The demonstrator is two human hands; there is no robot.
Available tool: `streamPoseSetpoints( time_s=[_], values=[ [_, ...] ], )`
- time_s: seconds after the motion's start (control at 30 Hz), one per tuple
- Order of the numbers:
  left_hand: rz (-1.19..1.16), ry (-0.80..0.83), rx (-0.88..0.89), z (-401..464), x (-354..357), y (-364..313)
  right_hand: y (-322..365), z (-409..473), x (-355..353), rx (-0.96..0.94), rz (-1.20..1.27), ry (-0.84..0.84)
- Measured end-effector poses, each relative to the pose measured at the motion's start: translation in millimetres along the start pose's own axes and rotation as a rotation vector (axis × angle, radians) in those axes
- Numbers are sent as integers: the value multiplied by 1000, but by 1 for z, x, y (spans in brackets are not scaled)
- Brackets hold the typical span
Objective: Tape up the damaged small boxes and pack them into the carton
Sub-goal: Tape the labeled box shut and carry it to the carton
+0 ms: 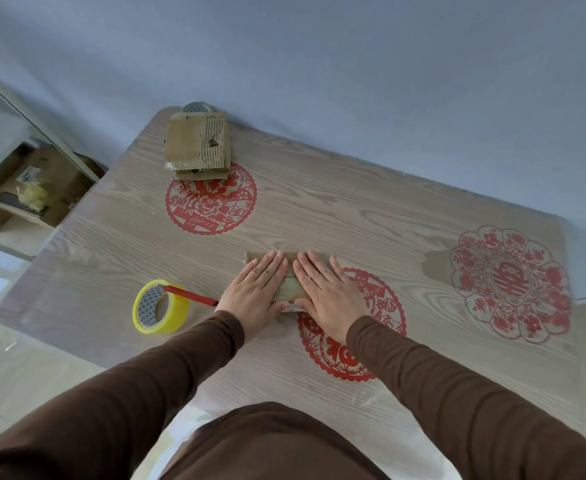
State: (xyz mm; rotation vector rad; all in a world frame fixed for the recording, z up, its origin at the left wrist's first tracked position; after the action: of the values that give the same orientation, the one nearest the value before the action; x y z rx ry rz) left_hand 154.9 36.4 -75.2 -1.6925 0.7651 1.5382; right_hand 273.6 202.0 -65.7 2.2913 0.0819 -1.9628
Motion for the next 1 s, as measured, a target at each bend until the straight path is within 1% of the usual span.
streamPoseSetpoints(
  time_s=[0.07, 0.1, 0.13, 0.17, 0.2, 0.23, 0.27, 0.3, 0.33, 0.37, 0.4, 0.5, 0.57, 0.63, 0.7, 0.77, 0.87, 0.93, 1.0],
  values=[
    [-86, 30, 4, -2, -5, 1, 0, -1, -9, -17, 108, -13],
    [-169, 38, -7, -2, -9, 2, -2, -3, -14, 2, 220, -34],
    [-270, 30, -51, -2, -15, 2, -4, -5, -21, 56, 357, -85],
    [-376, -3, -136, -2, -19, 5, -8, -7, -26, 155, 482, -175],
    [-500, -36, -268, -3, -26, 6, -13, -9, -24, 291, 594, -275],
    [-640, -29, -446, -2, -26, 10, -19, -12, -23, 445, 705, -344],
    [-797, 42, -626, -3, -26, 12, -22, -15, -20, 575, 831, -353],
    [-975, 157, -785, 0, -25, 13, -22, -16, -18, 651, 960, -314],
    [-1134, 241, -886, 1, -25, 10, -19, -17, -17, 679, 1081, -258],
    [-1242, 277, -941, 1, -26, 5, -13, -17, -20, 687, 1174, -219],
    [-1285, 258, -952, 1, -28, 1, -7, -16, -26, 691, 1229, -233],
    [-1334, 67, -975, -7, -34, -5, 3, -22, -40, 749, 1338, -479],
    [-1371, -24, -961, -18, -28, -4, 8, -30, -34, 779, 1372, -575],
    [-1328, -18, -925, -31, -15, -4, 14, -40, -21, 788, 1306, -556],
    [-1346, 25, -913, -40, -2, -3, 19, -45, -10, 795, 1275, -520],
    [-1413, 68, -896, -42, -1, -4, 18, -45, -3, 771, 1320, -499],
    [-1519, 108, -881, -28, -8, -3, 11, -37, 1, 734, 1455, -435],
    [-1506, 113, -863, -15, -13, -5, 6, -28, 1, 749, 1494, -417],
    [-1415, 121, -868, -3, -11, -7, 6, -16, 3, 765, 1479, -391]
  ],
)
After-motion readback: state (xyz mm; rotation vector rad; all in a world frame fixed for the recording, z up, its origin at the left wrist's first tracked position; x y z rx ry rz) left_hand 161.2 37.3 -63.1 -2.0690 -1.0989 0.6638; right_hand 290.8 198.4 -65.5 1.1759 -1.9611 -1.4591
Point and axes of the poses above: each hand's wrist, its own z-axis towards the middle knuckle, its own x-axis out of the palm, y = z × x, the point moved 2 cm from there along z, towards the middle knuckle, and after that the axes turned 11 degrees about -x, right-handed, at the moved point
